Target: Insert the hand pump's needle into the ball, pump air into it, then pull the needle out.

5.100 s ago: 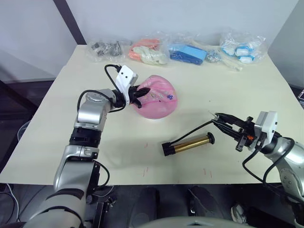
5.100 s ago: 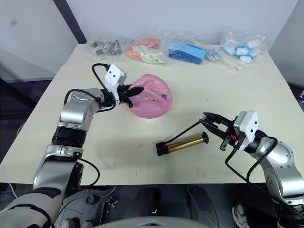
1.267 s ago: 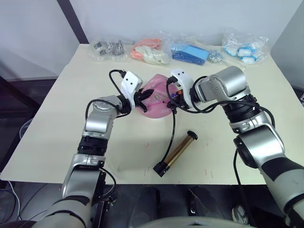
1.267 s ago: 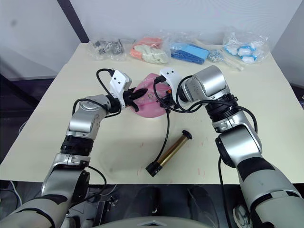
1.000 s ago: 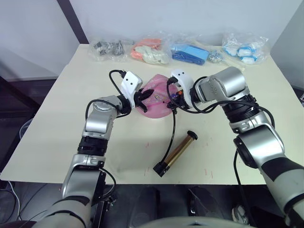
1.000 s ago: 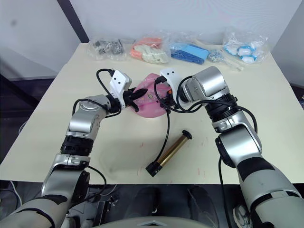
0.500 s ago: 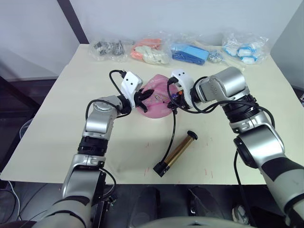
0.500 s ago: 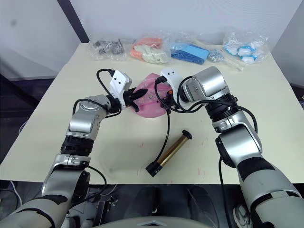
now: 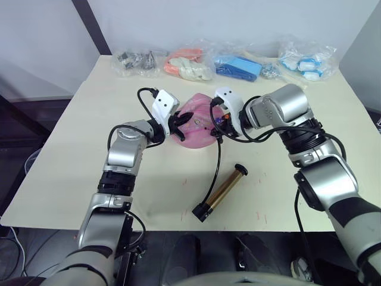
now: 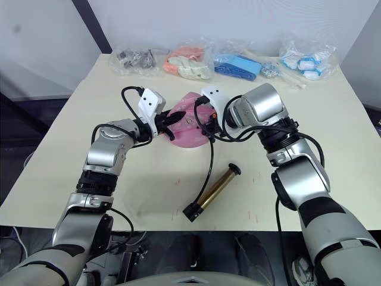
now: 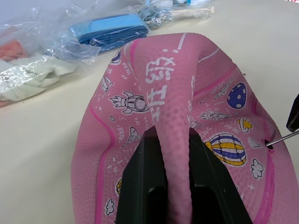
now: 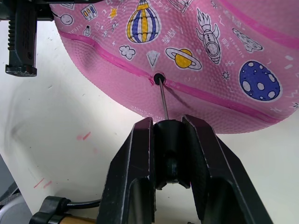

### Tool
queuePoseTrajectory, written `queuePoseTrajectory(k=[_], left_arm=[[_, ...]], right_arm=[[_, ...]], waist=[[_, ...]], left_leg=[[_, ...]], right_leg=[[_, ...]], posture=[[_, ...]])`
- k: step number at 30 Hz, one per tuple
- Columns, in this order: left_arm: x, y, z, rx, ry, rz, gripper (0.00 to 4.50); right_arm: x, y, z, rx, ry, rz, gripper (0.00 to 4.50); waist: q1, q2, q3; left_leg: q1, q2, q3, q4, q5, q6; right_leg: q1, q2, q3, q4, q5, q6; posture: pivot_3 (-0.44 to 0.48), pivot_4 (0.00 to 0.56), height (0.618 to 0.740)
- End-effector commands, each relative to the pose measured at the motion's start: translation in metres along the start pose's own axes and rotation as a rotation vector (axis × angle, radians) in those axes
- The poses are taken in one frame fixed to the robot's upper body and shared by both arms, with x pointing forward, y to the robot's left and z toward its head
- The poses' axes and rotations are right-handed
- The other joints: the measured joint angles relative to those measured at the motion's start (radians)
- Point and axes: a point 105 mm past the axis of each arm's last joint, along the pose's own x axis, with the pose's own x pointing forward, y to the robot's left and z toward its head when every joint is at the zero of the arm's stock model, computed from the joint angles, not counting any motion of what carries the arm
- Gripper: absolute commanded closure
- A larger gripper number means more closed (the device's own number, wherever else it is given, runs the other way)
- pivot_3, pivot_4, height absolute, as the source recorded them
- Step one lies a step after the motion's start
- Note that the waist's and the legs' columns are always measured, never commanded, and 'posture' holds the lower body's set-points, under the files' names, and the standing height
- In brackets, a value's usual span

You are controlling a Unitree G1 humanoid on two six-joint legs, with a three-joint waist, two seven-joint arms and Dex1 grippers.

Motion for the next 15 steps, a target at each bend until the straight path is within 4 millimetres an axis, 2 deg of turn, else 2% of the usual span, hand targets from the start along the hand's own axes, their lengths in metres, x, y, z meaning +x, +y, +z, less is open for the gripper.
queuePoseTrajectory(k=[1,9,15], left_arm=[[0.005,-0.011,-0.004,-0.004,0.007,-0.038,4.49],[0.005,-0.01,-0.005,-0.008,0.008,-0.032,4.49],[0.006,-0.014,-0.005,-0.01,0.008,-0.044,4.49]], right_arm=[[-0.003,-0.007,-0.001,-0.01,0.003,-0.043,4.11],[-0.002,-0.008,-0.004,-0.018,0.017,-0.045,4.11],[0.001,0.002,0.0,-0.016,0.03,-0.019,4.11]], waist=[[0.0,0.0,0.0],[0.0,0.0,0.0],[0.0,0.0,0.0]], left_leg=[[0.0,0.0,0.0,0.0,0.0,0.0],[0.0,0.0,0.0,0.0,0.0,0.0],[0.0,0.0,0.0,0.0,0.0,0.0]], right_leg=[[0.0,0.0,0.0,0.0,0.0,0.0],[0.0,0.0,0.0,0.0,0.0,0.0],[0.0,0.0,0.0,0.0,0.0,0.0]], posture=[[0.0,0.15,0.738],[0.0,0.15,0.738],[0.0,0.15,0.738]])
